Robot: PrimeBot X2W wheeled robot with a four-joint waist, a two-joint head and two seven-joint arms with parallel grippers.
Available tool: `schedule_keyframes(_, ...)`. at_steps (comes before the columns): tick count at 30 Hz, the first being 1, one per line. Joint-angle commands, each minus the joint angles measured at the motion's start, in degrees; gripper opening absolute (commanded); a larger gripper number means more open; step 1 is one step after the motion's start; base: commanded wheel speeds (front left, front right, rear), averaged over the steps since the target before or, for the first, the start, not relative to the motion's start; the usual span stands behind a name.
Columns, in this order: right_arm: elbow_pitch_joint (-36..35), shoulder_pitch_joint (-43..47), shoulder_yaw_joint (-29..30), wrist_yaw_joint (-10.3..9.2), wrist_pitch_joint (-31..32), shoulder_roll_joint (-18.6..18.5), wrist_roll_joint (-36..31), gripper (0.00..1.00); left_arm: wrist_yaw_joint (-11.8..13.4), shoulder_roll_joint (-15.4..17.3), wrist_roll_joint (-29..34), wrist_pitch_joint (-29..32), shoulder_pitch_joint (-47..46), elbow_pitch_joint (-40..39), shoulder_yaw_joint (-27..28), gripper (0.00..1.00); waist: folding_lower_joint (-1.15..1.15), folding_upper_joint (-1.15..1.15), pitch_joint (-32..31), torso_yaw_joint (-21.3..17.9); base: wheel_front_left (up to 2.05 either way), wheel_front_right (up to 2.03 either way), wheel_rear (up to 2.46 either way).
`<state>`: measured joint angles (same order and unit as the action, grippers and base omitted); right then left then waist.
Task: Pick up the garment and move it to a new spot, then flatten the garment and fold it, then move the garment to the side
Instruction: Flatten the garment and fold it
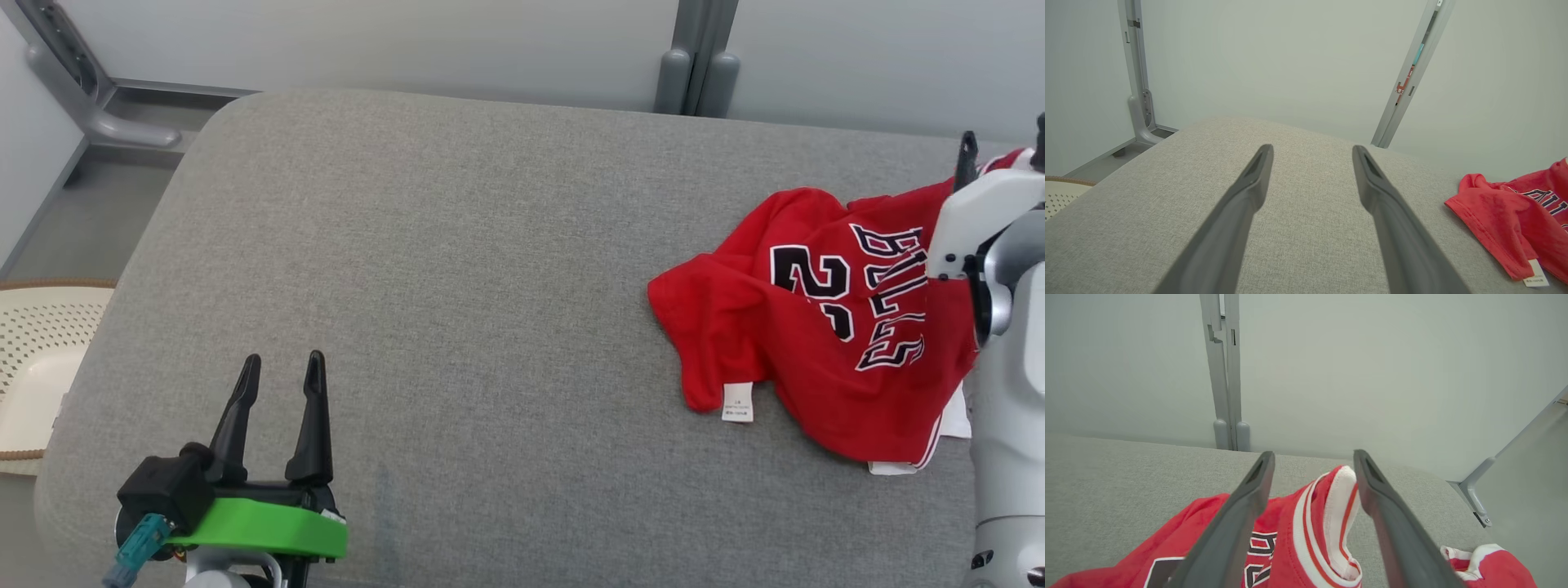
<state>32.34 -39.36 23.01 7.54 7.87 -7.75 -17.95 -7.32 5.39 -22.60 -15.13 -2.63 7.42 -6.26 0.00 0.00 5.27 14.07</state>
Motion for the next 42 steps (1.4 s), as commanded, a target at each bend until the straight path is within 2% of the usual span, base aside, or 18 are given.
schedule_keyframes(1, -0.7, 0.4, -1.5, -0.10, -2.3, 0.4, 0.4, 1.00, -0.3, 0.2, 0.2, 0.0, -0.4, 0.2, 0.2, 1.00, 0.00, 0.00, -0.6, -0.3, 0.00, 0.00, 0.00)
schedule_keyframes(10, -8.5, 12.4, -13.2, -0.10, -11.3, 1.5, 6.7, 1.00, -0.2, 0.7, 1.0, 0.0, 1.5, 0.4, 1.5, 1.00, 0.00, 0.00, -3.8, -3.5, 0.00, 0.00, 0.00)
schedule_keyframes(18, -19.9, 28.0, -17.8, -0.10, -16.1, 1.7, 14.3, 1.00, 0.6, 1.0, 1.9, 0.0, 3.3, 0.4, 2.1, 1.00, 0.00, 0.00, -5.8, -7.0, 0.00, 0.00, 0.00)
schedule_keyframes(26, -28.5, 37.9, -16.3, -0.10, -14.1, 3.6, 17.5, 1.00, 0.7, 1.1, 2.1, 0.0, 4.0, 1.7, 1.8, 1.00, 0.00, 0.00, -6.3, -10.6, 0.00, 0.00, 0.00)
schedule_keyframes(34, -31.4, 40.1, -17.4, -0.10, -12.2, 4.3, 17.8, 1.00, 0.3, 0.7, 1.5, 0.0, 3.3, 3.3, 1.2, 1.00, 0.00, 0.00, -6.2, -12.4, 0.00, 0.00, 0.00)
schedule_keyframes(38, -31.6, 40.4, -18.4, -0.10, -11.7, 4.4, 18.1, 1.00, 0.1, 0.3, 0.5, 2.6, 0.4, 6.1, -2.2, 1.00, 0.00, 0.00, -5.9, -13.3, 0.00, 0.00, 0.00)
schedule_keyframes(42, -32.0, 40.1, -19.6, -0.10, -11.2, 4.5, 18.3, 1.00, -0.1, -0.6, -1.4, 8.2, -4.4, 11.7, -6.6, 1.00, 0.00, 0.00, -5.2, -15.3, 0.00, 0.00, 0.00)
